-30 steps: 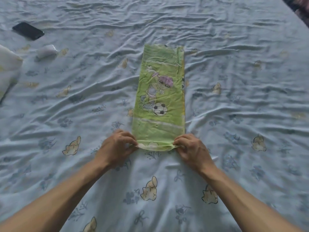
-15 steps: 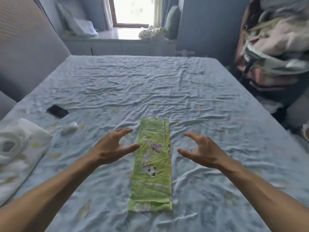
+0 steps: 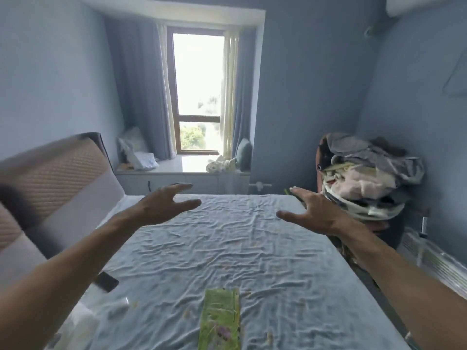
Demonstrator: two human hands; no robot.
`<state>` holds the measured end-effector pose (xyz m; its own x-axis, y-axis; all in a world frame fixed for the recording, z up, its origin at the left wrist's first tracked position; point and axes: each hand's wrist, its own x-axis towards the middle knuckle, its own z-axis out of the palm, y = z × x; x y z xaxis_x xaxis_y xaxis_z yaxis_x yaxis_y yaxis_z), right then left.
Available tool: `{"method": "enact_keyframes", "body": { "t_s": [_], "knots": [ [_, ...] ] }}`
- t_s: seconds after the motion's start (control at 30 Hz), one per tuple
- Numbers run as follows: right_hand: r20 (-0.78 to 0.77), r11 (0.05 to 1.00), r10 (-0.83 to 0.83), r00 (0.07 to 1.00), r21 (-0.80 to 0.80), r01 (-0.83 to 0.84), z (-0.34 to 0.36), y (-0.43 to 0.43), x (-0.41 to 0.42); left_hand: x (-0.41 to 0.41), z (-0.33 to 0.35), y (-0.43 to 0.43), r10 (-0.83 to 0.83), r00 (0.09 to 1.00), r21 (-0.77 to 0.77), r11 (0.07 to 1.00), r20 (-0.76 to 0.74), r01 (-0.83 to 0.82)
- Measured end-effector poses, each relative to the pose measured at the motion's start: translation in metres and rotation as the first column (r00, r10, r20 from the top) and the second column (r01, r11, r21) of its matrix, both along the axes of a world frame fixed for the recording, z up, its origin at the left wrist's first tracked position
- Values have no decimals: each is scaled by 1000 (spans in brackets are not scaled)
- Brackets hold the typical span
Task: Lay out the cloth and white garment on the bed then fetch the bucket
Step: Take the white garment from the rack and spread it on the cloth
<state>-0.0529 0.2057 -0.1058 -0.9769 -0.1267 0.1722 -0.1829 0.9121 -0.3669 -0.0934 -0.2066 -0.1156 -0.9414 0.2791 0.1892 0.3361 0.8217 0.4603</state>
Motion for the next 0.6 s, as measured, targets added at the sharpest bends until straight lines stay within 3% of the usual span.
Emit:
{"method": "enact_keyframes", "body": {
  "t_s": [0.2,0.4,0.6],
  "knots": [
    [-21,999,32,999,5,-31,76,2,38,32,77,-7,-44,999,-76,996,-32,41],
    [-11,1000,-26,1000,-15,26,80,19,59,42,94,17,-85,995,-109,991,-45,80],
    [-17,988,-154,988,-26,153,76,80,97,40,91,105,-202,979,-29,979,-21,201]
  ]
}}
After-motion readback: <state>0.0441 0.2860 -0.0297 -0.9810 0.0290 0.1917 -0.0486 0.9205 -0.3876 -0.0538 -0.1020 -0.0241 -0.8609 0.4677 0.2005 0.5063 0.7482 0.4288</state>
